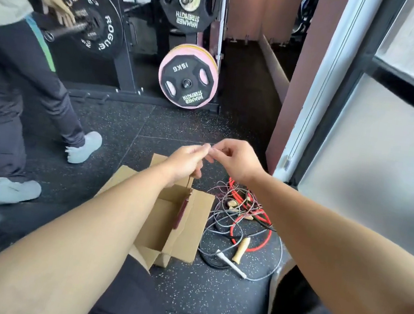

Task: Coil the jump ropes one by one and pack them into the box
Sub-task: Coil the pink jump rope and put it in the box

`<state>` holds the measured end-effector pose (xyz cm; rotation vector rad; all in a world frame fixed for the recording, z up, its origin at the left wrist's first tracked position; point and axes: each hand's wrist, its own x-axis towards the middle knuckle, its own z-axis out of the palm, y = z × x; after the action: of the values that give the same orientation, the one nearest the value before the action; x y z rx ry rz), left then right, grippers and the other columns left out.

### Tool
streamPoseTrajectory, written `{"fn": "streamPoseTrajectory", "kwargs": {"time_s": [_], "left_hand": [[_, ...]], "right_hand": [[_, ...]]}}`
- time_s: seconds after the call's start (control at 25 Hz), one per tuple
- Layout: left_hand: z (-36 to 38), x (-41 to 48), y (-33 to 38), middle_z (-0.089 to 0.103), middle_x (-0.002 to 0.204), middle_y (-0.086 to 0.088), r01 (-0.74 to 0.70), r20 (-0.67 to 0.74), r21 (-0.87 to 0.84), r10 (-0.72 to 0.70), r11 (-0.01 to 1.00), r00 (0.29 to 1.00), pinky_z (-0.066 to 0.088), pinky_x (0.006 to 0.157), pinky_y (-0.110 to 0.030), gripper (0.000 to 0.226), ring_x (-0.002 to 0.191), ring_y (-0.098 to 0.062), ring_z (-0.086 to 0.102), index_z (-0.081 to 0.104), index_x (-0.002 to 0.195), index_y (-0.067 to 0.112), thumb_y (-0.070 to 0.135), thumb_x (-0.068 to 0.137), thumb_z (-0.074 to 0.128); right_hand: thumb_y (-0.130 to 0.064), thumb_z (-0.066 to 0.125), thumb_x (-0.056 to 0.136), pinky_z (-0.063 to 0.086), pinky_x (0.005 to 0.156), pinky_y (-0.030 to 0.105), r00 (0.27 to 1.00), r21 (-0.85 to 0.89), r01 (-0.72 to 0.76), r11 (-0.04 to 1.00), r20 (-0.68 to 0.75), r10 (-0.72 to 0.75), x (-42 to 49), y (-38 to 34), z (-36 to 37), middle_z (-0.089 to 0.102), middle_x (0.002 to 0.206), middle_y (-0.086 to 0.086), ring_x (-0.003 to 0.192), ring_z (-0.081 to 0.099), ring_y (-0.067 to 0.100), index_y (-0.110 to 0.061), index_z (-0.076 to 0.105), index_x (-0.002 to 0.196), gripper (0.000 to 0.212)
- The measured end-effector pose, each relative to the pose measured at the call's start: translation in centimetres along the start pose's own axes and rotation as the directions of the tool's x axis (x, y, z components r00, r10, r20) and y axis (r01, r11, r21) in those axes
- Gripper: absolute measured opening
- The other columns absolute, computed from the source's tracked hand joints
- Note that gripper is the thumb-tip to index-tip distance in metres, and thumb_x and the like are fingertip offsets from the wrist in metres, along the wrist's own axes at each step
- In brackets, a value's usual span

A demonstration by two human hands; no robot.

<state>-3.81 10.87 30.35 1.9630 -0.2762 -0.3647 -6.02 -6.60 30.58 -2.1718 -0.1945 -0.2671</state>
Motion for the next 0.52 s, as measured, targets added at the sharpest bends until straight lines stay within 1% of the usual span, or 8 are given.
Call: {"fn": "streamPoseTrajectory", "kwargs": {"time_s": [0.08,0.12,0.2,0.24,0.28,0.36,0.44,0.52], "left_hand": [[0.7,1.1,-1.2,0.031,0.049,0.011,0.049,0.039,-0.177,-0.043,0.983,0.998,0.032,0.055,-0.029,0.037,0.048,-0.011,0.029,0.058,0.084,0.016,0.041,0.105,0.041],[0.9,1.8,-1.6,0.027,0.049,0.011,0.079,0.053,-0.274,-0.067,0.959,0.996,0.024,0.052,-0.028,0.035,0.047,-0.01,0.023,0.056,0.083,0.017,0.039,0.106,0.041],[0.7,3.3,-2.4,0.025,0.05,0.011,0.121,0.063,-0.459,-0.103,0.88,0.993,0.017,0.05,-0.027,0.032,0.045,-0.008,0.019,0.054,0.082,0.017,0.035,0.106,0.042],[0.5,3.8,-2.8,0.025,0.051,0.011,0.133,0.063,-0.518,-0.117,0.845,0.991,0.017,0.049,-0.026,0.031,0.044,-0.008,0.019,0.054,0.083,0.017,0.033,0.106,0.041],[0.3,4.4,-3.1,0.026,0.05,0.01,0.144,0.066,-0.536,-0.128,0.832,0.99,0.018,0.048,-0.025,0.031,0.044,-0.008,0.02,0.055,0.084,0.017,0.031,0.107,0.04],[0.3,5.5,-4.0,0.028,0.052,0.009,0.177,0.099,-0.494,-0.147,0.851,0.984,0.026,0.05,-0.026,0.029,0.047,-0.01,0.025,0.059,0.088,0.015,0.025,0.106,0.038],[0.9,6.6,-4.6,0.029,0.053,0.007,0.215,0.154,-0.491,-0.159,0.844,0.975,0.035,0.055,-0.029,0.028,0.05,-0.012,0.029,0.06,0.09,0.015,0.02,0.105,0.037],[1.3,7.6,-4.3,0.032,0.055,0.006,0.267,0.22,-0.569,-0.169,0.777,0.961,0.036,0.06,-0.031,0.027,0.052,-0.012,0.032,0.057,0.088,0.016,0.02,0.105,0.035]], "right_hand": [[-0.037,0.071,0.09,0.038,0.056,0.023,1.0,-0.044,-0.004,0.999,0.014,0.005,0.7,1.3,0.5,0.061,0.066,-0.004,0.057,0.043,0.005,-0.023,0.071,0.077,0.019],[-0.038,0.069,0.091,0.038,0.057,0.025,0.999,-0.075,-0.038,0.996,0.03,0.04,1.1,2.5,0.5,0.058,0.065,-0.006,0.057,0.043,0.005,-0.022,0.069,0.08,0.019],[-0.037,0.065,0.094,0.038,0.057,0.027,0.989,-0.09,-0.133,0.987,0.056,0.138,1.6,5.2,-0.3,0.051,0.061,-0.012,0.054,0.042,0.004,-0.019,0.066,0.081,0.022],[-0.034,0.064,0.096,0.037,0.057,0.026,0.981,-0.029,-0.188,0.982,0.044,0.19,1.7,6.4,-0.9,0.05,0.059,-0.013,0.052,0.042,0.003,-0.017,0.065,0.081,0.023],[-0.031,0.063,0.098,0.037,0.056,0.025,0.973,0.084,-0.229,0.97,0.016,0.229,1.8,7.4,-1.4,0.049,0.058,-0.014,0.051,0.041,0.003,-0.016,0.064,0.083,0.021],[-0.023,0.063,0.099,0.038,0.053,0.021,0.963,0.278,-0.241,0.93,-0.052,0.265,2.4,8.6,-1.8,0.049,0.06,-0.014,0.051,0.041,0.002,-0.013,0.064,0.088,0.015],[-0.02,0.064,0.098,0.039,0.055,0.017,0.963,0.257,-0.211,0.943,-0.112,0.246,3.4,9.0,-1.2,0.051,0.065,-0.01,0.053,0.043,-0.001,-0.014,0.065,0.088,0.012],[-0.025,0.066,0.096,0.042,0.06,0.021,0.971,0.098,-0.171,0.98,-0.153,0.184,4.7,9.5,-0.3,0.055,0.066,-0.009,0.056,0.046,0.002,-0.021,0.065,0.084,0.012]]}}
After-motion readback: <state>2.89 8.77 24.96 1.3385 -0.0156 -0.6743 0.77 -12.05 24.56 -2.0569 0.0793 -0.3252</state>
